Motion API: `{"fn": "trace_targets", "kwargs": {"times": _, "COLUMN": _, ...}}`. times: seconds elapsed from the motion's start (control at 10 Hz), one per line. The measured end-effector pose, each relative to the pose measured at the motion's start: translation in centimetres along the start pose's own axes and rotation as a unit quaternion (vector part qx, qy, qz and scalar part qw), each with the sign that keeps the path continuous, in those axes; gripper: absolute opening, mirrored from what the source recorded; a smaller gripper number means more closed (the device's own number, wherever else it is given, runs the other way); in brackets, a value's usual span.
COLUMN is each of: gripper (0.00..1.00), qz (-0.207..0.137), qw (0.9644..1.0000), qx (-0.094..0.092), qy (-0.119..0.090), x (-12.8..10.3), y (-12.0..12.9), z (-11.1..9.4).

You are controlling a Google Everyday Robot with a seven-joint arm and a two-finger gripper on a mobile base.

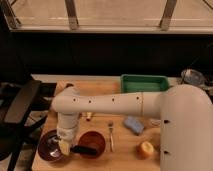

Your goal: Place brush in purple bowl

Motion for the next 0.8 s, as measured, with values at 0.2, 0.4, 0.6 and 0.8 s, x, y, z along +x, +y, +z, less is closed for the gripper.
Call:
{"fn": "trace_targets", "kwargs": {"times": 0.2, "gripper": 0.8, "qz": -0.013, "qw": 0.9999, "qx": -0.003, "qy": 0.005, "x": 1.2, "y": 0.5, "z": -0.2}}
{"fn": "trace_targets", "kwargs": {"times": 0.4, "gripper": 0.8, "qz": -0.024, "qw": 0.9997, "qx": -0.006, "qy": 0.003, "x": 1.8, "y": 0.7, "z": -0.4}}
{"fn": "trace_targets", "kwargs": {"times": 0.6, "gripper": 0.8, "qz": -0.03, "qw": 0.9994, "qx": -0.014, "qy": 0.002, "x": 1.9, "y": 0.5, "z": -0.7}}
{"fn": "trace_targets", "kwargs": {"times": 0.8, "gripper": 0.8, "qz": -0.02, "qw": 0.9991, "qx": -0.038, "qy": 0.003, "x": 1.7, "y": -0.1, "z": -2.2}}
